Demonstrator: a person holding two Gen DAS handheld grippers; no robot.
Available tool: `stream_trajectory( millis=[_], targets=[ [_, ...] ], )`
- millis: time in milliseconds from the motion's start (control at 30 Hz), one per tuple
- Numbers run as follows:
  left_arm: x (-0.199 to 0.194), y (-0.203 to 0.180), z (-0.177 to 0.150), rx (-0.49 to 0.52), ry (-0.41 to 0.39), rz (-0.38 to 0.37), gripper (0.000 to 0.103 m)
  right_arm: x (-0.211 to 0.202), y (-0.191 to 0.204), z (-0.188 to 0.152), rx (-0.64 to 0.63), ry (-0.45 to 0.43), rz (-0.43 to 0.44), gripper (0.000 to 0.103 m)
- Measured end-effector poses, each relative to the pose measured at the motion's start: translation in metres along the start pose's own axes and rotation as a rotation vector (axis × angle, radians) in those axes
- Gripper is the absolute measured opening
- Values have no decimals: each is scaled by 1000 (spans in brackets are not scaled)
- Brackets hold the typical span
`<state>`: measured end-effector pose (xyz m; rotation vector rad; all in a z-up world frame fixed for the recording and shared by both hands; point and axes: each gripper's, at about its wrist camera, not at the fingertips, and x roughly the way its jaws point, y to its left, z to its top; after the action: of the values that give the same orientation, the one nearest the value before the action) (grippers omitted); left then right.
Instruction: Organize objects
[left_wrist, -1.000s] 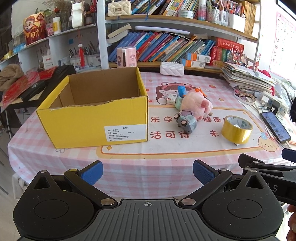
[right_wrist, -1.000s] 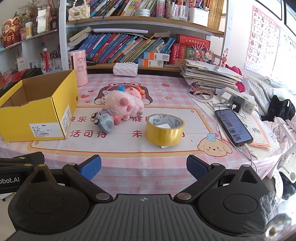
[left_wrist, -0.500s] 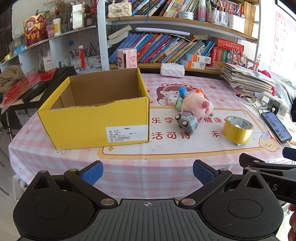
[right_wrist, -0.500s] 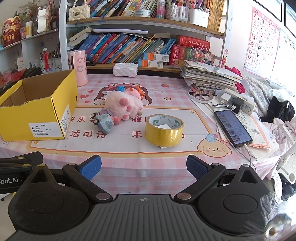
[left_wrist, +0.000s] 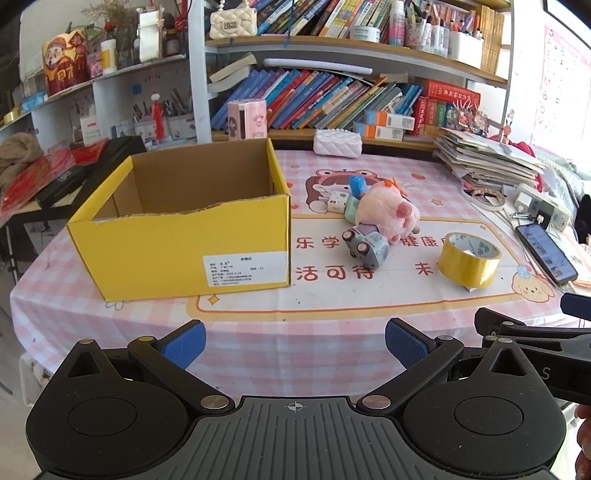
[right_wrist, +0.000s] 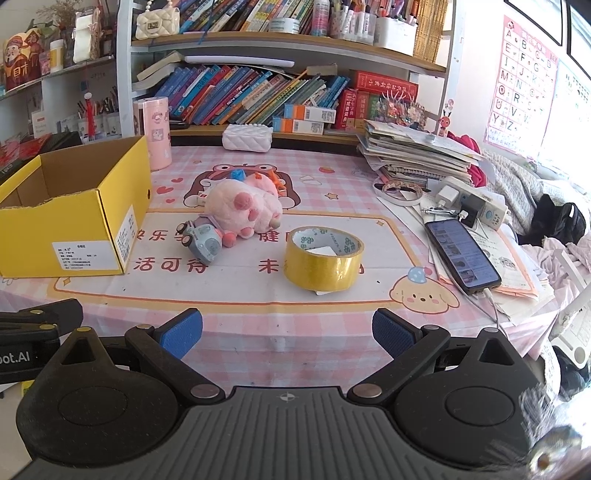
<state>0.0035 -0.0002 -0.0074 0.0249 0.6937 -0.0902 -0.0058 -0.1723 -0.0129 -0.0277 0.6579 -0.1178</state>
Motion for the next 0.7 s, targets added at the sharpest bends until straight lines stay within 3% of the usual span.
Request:
stream_trajectory(
  millis=[233, 567, 700],
  targets=[
    [1, -7, 3, 14, -46, -19, 103, 4, -4, -2, -34, -10, 1, 100],
    [23, -18, 12, -14, 35, 4, 103, 24, -16, 5, -59, 23, 32, 100],
    [32, -23, 17, -31, 48, 11, 103, 37, -26, 11, -55, 32, 45, 95]
  ],
)
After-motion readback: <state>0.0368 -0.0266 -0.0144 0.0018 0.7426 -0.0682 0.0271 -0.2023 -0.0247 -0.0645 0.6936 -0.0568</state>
